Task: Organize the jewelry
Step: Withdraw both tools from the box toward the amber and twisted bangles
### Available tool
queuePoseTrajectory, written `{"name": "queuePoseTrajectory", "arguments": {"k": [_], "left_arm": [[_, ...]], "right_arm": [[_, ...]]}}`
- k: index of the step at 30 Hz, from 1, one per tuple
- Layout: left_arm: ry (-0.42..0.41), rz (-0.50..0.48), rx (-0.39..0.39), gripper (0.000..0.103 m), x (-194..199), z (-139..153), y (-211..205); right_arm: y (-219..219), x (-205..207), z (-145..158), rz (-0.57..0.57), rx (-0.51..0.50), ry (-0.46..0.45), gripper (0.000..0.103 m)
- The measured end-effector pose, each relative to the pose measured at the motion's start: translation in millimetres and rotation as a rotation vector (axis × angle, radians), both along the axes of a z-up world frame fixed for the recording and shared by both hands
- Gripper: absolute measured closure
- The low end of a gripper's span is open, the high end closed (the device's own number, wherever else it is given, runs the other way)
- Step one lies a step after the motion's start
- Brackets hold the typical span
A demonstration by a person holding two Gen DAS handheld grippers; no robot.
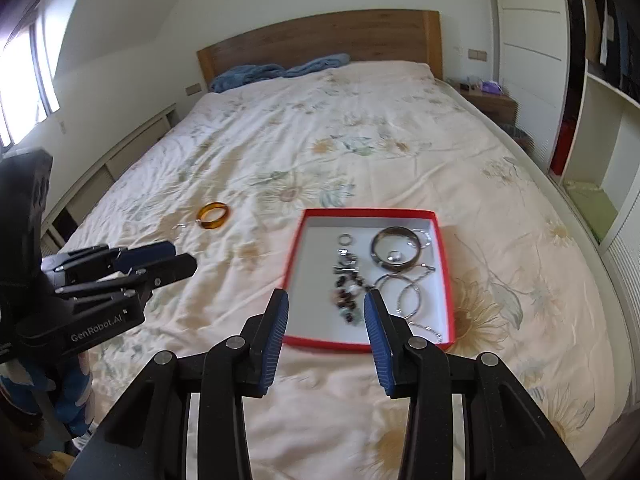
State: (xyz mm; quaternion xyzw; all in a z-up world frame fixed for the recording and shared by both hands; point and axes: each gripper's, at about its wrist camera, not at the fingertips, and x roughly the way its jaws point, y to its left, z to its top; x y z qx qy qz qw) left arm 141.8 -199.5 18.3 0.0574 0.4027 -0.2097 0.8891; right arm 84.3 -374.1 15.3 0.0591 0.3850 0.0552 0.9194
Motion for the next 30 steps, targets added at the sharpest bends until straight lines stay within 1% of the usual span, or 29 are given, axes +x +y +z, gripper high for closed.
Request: {"name": "queuePoseTrajectory", "arguments": {"k": [5,8,13,17,23,26,30], "left_arm": [[-0.007,0.076,-0.007,0.072,-12.9,-2.6,49.9],[-0.013,0.125,-0.002,0.072,-13.2,-6.5,79.3],[-0.004,0.213,-0.007,0.072,0.5,-18.1,125.5],[0.001,0.270,-0.014,0.072,18.9,-32.0,153.4],[0.012,0.343,-0.055,0.072,62.1,-60.6,189.3],[0.010,0.354,-0.063,0.072,92.3,-75.6,203.9],[0.004,0.338,-0.044,0.072,133.6,-93.4,212.9]], "right_arm": [[28.5,-10.6,9.4,0.041,-0.009,-0.016,0.063],[44.5,-11.8,11.7,0.067,-0.012,-0.020,0.064],[74.6,4.3,8.2,0.119,-0.018,-0.009,0.064],[95.1,27.7,-0.7,0.159,-0.017,0.010,0.064],[128.5,78.3,-21.3,0.225,-0.018,0.052,0.064],[145.7,114.9,-37.2,0.253,-0.001,0.079,0.064],[168.2,159.7,-59.4,0.284,0.015,0.107,0.064]]}}
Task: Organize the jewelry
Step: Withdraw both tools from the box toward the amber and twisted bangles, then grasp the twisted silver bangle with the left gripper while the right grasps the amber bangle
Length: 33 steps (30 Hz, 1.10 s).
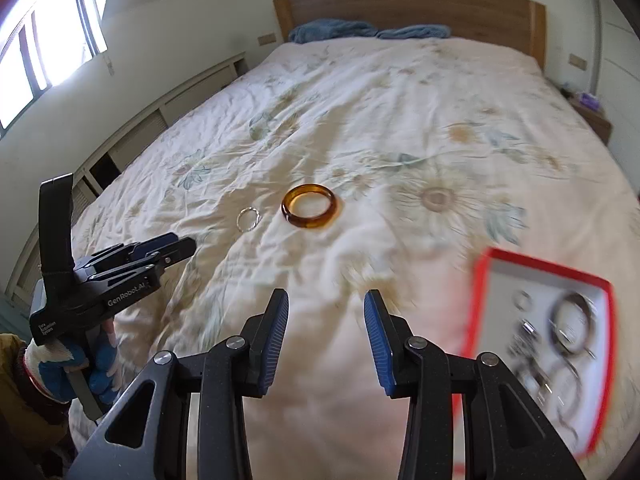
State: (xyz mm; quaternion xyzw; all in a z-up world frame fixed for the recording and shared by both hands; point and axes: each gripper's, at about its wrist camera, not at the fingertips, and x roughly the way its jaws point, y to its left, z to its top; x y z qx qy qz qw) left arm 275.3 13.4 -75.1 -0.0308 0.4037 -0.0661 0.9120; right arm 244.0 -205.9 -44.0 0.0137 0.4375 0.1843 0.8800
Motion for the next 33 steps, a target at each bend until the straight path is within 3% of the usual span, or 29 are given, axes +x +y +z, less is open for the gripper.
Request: {"name": "queuePoseTrajectory", "arguments": {"k": [11,15,23,33], "left_arm": [[0.070,-0.017,0.061,0.077,94.0,-66.5,18.4],[0.102,-0.031,0.065,0.086,104.3,-85.8,20.3],[0.115,-0.066,0.025,0.091,108.3,-98.6,23.1],[0.099,-0.081,0.064,0.098,109.5,-101.2,15.4]], "right_arm": [[45.4,121.6,-56.2,0.013,0.026,0.039,0.064],[54.8,148.6,-75.1,0.006,0.017,0.062,0.064],[69.3,183.1,-111.5,-0.007,-0.027,0.109,0.065],[89.2,200.6,-134.1,0.024,-0.095,0.109,0.083]]}}
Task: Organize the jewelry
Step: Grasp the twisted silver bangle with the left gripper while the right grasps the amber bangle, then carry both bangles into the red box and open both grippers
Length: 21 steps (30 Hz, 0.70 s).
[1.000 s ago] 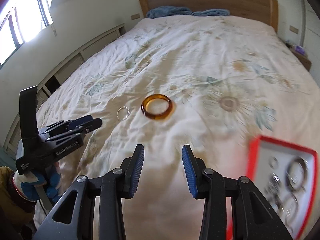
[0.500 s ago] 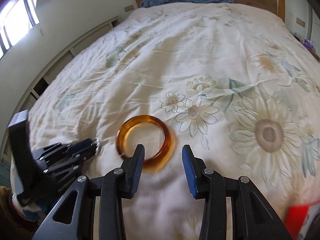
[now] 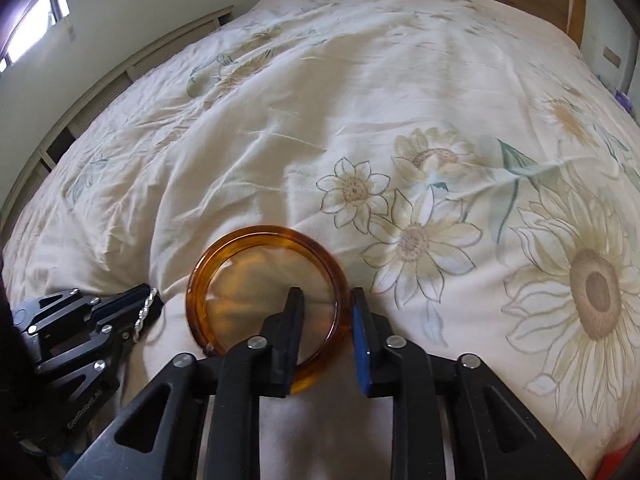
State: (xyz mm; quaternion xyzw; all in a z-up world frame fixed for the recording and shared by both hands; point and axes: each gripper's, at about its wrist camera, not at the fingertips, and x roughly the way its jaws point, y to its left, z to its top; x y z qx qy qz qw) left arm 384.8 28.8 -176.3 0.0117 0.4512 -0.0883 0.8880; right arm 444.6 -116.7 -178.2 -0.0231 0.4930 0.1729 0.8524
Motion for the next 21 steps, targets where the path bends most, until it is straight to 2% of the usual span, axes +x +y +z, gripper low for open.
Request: {"name": "queuePoseTrajectory", "arguments": {"k": [3,10,21], "left_arm": [[-0.015,0.004,0.032,0.099,-2.8,5.1,-4.9],[-0.026,0.037,0.004,0.099,-17.6,27.8,-6.4],[-0.069,0.002,-0.014,0.100,-67.4,81.0,-29.1]], "right_arm": [[-2.8,-0.3,3.5,0.004,-0.008,-0.003,0.091],[-20.0,-39.4,32.5,-0.013,-0.001,-0.047,0.092],[-61.6,-121.2,105.5,-0.074,0.065,-0.135,0.093]]}}
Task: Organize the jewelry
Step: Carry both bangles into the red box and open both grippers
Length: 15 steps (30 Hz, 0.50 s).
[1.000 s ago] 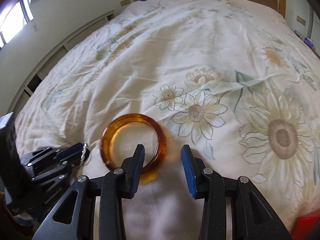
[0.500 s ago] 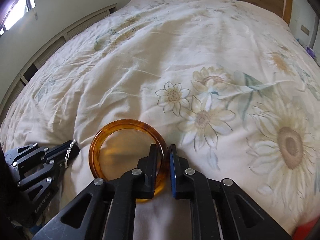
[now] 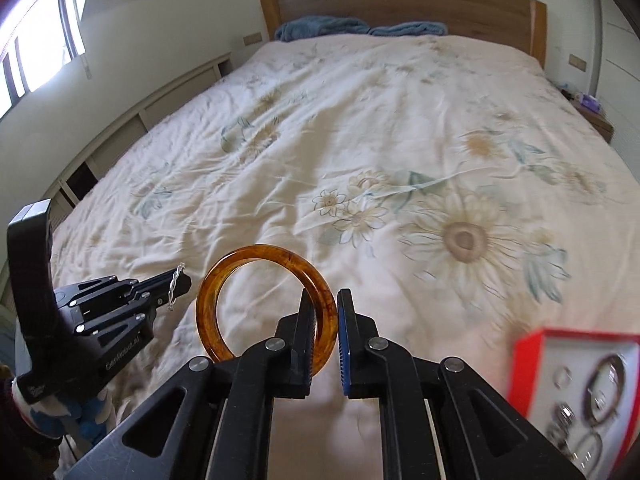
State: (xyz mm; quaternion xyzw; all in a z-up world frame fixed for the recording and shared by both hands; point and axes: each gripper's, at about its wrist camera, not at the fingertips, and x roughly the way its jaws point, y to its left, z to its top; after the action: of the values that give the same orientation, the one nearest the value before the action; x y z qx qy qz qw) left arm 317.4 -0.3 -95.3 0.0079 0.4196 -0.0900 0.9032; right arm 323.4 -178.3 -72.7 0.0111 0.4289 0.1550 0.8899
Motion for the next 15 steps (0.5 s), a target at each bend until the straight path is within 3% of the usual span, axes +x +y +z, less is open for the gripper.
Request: {"name": "queuePoseTrajectory", "arguments": {"k": [8,15], "left_arm": [[-0.027,-0.049,-0.023,0.100,-37.7,36.6,-37.1],[-0.025,-0.156,-0.046,0.100,-60.4,50.1,-108.6]], "right_arm": [[-46.6,-56.1,23.5,-0.081,0.021,-0.021,0.093],[-119.8,-94.3,28.7,-0.202,0.016,-0.028,0.093]]}}
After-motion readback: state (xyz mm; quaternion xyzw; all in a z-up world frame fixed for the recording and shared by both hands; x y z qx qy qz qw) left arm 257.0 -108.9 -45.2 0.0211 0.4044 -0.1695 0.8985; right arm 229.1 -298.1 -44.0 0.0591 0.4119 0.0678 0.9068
